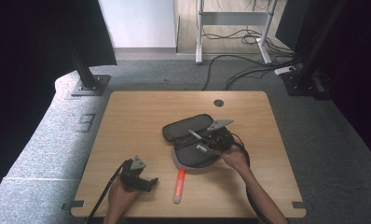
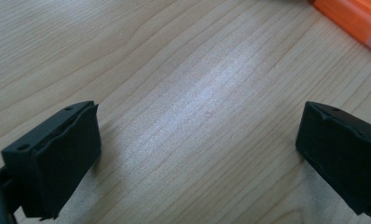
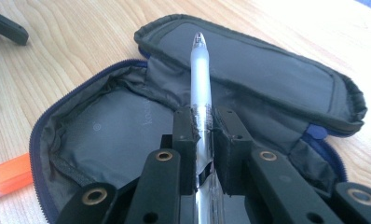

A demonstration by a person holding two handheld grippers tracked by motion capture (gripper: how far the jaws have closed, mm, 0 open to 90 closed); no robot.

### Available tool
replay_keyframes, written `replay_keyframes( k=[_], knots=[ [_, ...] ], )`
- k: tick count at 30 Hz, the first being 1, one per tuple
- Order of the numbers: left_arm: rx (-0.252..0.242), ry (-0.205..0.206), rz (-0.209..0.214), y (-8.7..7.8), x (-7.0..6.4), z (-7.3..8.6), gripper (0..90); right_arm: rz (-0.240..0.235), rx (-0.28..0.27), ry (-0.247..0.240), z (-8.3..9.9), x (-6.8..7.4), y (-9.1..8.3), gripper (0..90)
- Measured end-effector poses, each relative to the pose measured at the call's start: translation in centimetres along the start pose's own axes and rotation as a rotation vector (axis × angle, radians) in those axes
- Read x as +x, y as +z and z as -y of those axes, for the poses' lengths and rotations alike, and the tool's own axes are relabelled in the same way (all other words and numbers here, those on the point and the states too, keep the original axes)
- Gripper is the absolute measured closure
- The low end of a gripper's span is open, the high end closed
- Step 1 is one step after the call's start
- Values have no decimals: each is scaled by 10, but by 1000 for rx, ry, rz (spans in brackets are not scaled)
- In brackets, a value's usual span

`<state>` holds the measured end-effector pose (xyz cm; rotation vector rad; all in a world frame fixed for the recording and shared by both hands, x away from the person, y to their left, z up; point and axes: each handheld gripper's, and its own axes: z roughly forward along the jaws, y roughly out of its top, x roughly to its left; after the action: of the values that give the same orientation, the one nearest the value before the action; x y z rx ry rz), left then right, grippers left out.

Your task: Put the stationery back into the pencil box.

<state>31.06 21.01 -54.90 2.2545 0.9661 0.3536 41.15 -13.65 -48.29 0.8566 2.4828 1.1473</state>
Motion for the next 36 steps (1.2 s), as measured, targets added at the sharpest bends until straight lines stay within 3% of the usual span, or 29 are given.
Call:
replay_keyframes(
  k=[31, 36],
  knots=[
    [0, 0, 0, 0, 0, 0, 0, -33, 65, -12, 14, 4, 32, 775],
    [0, 0, 1, 0, 0, 0, 0, -29, 69, -12, 17, 4, 33, 720]
  ],
)
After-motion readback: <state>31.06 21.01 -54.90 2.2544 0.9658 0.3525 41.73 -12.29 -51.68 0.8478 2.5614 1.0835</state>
